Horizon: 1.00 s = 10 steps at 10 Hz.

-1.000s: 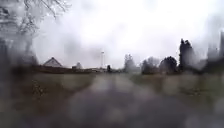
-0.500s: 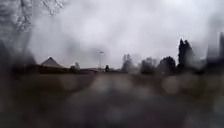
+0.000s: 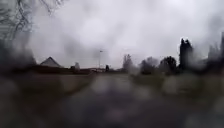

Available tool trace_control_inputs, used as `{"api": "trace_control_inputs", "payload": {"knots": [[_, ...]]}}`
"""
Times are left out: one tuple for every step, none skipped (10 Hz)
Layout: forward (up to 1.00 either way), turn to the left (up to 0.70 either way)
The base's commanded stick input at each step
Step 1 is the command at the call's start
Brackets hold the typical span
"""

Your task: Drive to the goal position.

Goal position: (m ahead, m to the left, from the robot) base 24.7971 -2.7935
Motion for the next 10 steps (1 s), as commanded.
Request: {"api": "trace_control_inputs", "payload": {"knots": [[1.0, 0.23], [1.0, 0.36], [1.0, 0.4], [1.0, 0.0], [1.0, 0.0], [1.0, 0.0], [1.0, 0.0], [1.0, 0.0], [1.0, 0.0], [1.0, 0.0]]}}
